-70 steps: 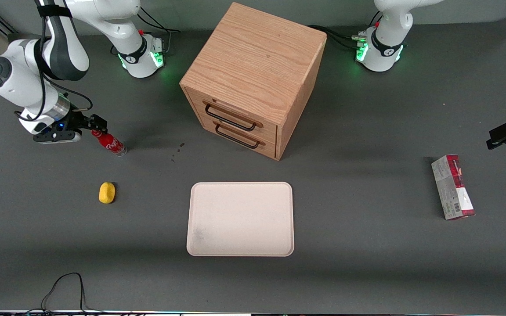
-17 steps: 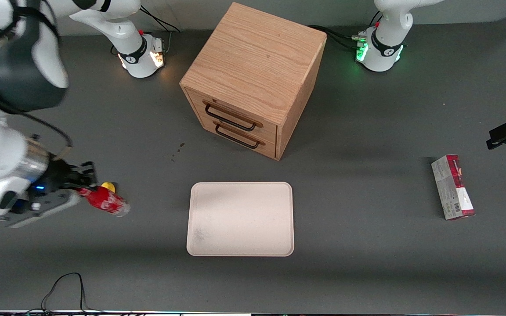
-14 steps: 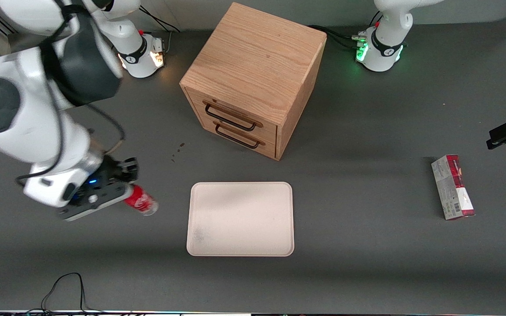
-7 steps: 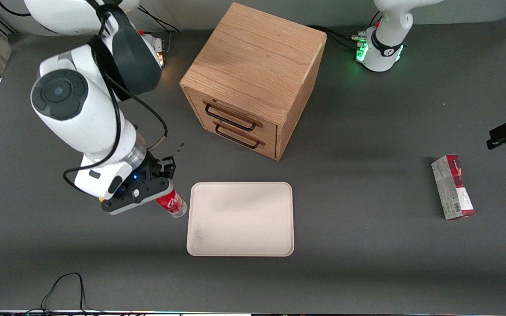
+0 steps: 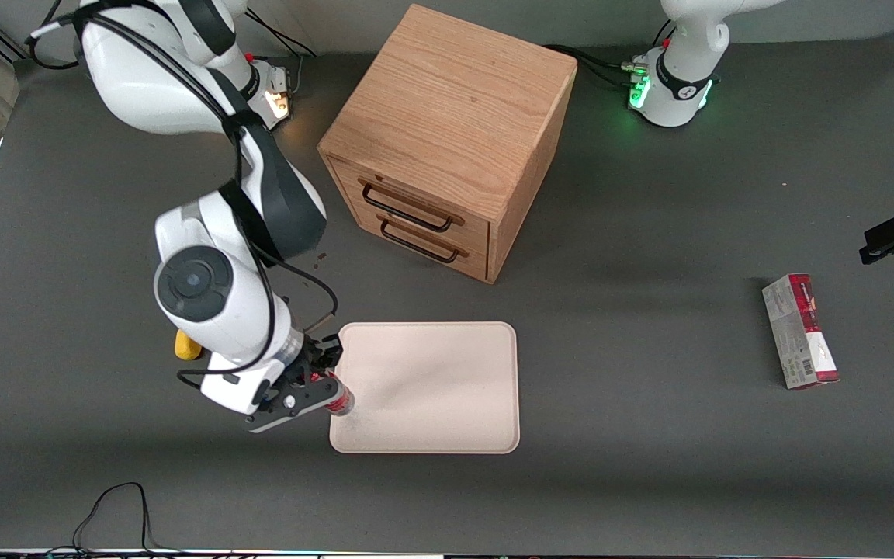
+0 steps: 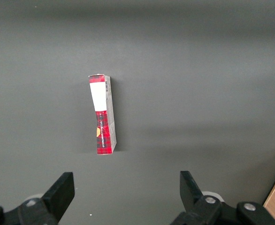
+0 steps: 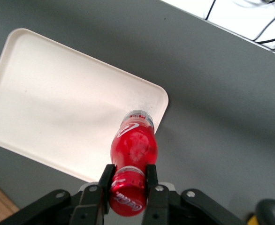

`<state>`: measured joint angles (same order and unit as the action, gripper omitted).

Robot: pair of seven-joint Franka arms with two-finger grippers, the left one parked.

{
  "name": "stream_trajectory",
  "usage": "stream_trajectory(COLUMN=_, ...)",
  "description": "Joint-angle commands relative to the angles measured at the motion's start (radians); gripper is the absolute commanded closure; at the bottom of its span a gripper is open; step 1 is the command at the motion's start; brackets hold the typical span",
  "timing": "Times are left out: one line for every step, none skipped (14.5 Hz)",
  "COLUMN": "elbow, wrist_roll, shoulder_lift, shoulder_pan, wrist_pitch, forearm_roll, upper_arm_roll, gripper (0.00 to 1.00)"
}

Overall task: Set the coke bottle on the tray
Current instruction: 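Carry the bottle with the right gripper over the cream tray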

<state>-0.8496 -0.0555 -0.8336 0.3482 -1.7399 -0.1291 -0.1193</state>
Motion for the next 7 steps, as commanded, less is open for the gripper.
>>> stream_trajectory(elbow=0.040, wrist_roll=0.057, shoulder_lift=-0.067, shoulder_pan=-0.009, wrist_pitch=-0.056, forearm_roll=-0.010, upper_arm_roll=-0.003, gripper=0.84)
stream_trajectory(elbow=0.040, wrist_roll=0.059, shoulder_lift=-0.084, shoulder_pan=-0.012, wrist_pitch=-0.082, forearm_roll=-0.010, upper_arm_roll=-0.003, gripper=0.84)
stream_trajectory(elbow=0.038, wrist_roll=0.060, shoulder_lift=-0.099, shoulder_pan=-0.014, wrist_pitch=-0.102, forearm_roll=-0.006, upper_arm_roll=-0.003, gripper=0.84)
stream_trajectory(elbow=0.037, wrist_roll=0.062, shoulder_lift=-0.113, shoulder_pan=-0.014, wrist_pitch=-0.121, forearm_roll=0.002, upper_arm_roll=-0.003, gripper=0.84)
stream_trajectory(elbow=0.037, wrist_roll=0.063, shoulder_lift=-0.128, shoulder_pan=-0.015, wrist_pitch=-0.135, forearm_roll=0.017, upper_arm_roll=-0.003, gripper=0.84)
stream_trajectory(elbow=0.037, wrist_roll=0.063, shoulder_lift=-0.140, shoulder_pan=-0.017, wrist_pitch=-0.138, forearm_roll=0.038, upper_arm_roll=-0.003, gripper=0.84)
stream_trajectory(elbow=0.035, wrist_roll=0.063, shoulder_lift=-0.147, shoulder_pan=-0.020, wrist_pitch=-0.138, forearm_roll=0.049, upper_arm_roll=-0.002, gripper=0.83)
